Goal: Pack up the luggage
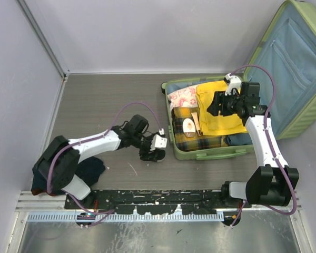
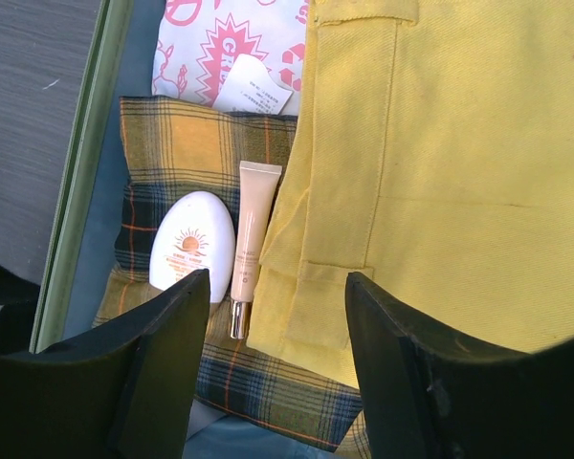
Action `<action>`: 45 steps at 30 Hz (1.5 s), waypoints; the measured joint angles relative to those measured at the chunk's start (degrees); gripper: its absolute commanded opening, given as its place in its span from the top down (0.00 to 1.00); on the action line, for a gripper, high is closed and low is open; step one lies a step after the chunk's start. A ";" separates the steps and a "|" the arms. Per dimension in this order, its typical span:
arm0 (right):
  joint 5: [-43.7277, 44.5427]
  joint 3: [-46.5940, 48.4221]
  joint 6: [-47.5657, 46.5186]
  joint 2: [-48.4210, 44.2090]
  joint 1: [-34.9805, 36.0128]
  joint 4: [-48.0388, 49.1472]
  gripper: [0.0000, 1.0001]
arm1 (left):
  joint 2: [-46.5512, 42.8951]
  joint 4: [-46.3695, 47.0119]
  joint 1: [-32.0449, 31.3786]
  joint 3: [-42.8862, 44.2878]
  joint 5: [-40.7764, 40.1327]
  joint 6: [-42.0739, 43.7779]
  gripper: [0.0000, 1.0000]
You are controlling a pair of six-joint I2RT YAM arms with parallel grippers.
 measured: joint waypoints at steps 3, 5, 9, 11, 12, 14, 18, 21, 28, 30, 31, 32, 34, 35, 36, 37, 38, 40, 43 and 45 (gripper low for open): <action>-0.04 -0.02 0.04 -0.02 0.00 0.13 0.36 | -5.55 -1.53 0.00 0.37 0.44 -2.16 0.53; -0.13 -0.02 0.04 -0.02 0.00 0.31 0.36 | -9.27 -2.95 0.00 1.07 0.70 -3.65 0.53; -0.39 -0.02 0.26 -0.02 0.00 0.44 0.37 | -11.32 -4.52 0.35 4.44 0.79 -7.32 0.53; -0.48 -0.02 0.48 -0.02 0.00 0.46 0.37 | -9.75 -6.05 0.50 9.03 0.11 -8.96 0.54; -0.55 -0.02 0.55 -0.02 0.00 0.46 0.37 | -7.93 -6.80 0.63 12.87 -0.42 -10.12 0.54; -0.68 -0.02 0.74 -0.02 0.00 0.52 0.37 | -3.23 -7.61 0.96 21.16 -1.79 -12.31 0.54; -0.81 -0.02 1.18 -0.02 0.00 0.52 0.37 | 6.80 -7.63 1.55 36.09 -4.87 -15.63 0.54; -0.81 -0.02 1.42 -0.04 0.00 0.55 0.37 | 14.21 -8.46 1.88 45.33 -7.48 -17.14 0.55; -0.31 0.50 1.57 -0.09 -0.44 0.59 0.37 | 31.23 -9.01 1.88 62.27 -13.05 -19.28 0.54; 0.07 1.33 1.55 -0.15 -0.61 0.44 0.36 | 34.93 -8.96 1.88 65.31 -13.97 -19.85 0.53; 0.26 1.88 1.53 -0.17 -0.63 0.39 0.36 | 36.54 -8.98 1.88 66.38 -14.43 -20.02 0.52; 0.42 2.47 1.51 -0.24 -0.63 0.42 0.36 | 37.88 -8.96 1.88 67.12 -14.91 -20.15 0.50; 0.74 3.87 1.31 -0.31 -0.63 0.37 0.35 | 40.17 -9.09 1.88 67.87 -15.72 -20.17 0.46; 0.90 4.90 1.14 -0.31 -0.63 0.35 0.35 | 41.11 -9.27 1.88 68.15 -16.11 -20.17 0.45; 0.96 5.64 0.96 -0.31 -0.63 0.39 0.34 | 42.07 -9.51 1.88 68.67 -16.48 -20.17 0.43; 1.07 6.56 0.59 -0.31 -0.63 0.33 0.34 | 42.91 -9.55 1.88 69.11 -16.72 -20.13 0.38; 1.16 7.56 0.24 -0.31 -0.63 0.28 0.33 | 43.52 -9.68 1.88 69.46 -16.85 -20.11 0.31; 1.33 9.51 -0.22 -0.31 -0.63 0.02 0.31 | 44.13 -9.84 1.88 69.88 -17.11 -20.09 0.19; 1.57 12.94 -0.96 -0.31 -0.63 -0.50 0.29 | 44.13 -10.03 1.88 69.90 -17.62 -20.15 0.08; 1.77 15.39 -1.51 -0.31 -0.63 -0.55 0.26 | 44.09 -10.01 1.88 69.85 -17.57 -20.44 0.03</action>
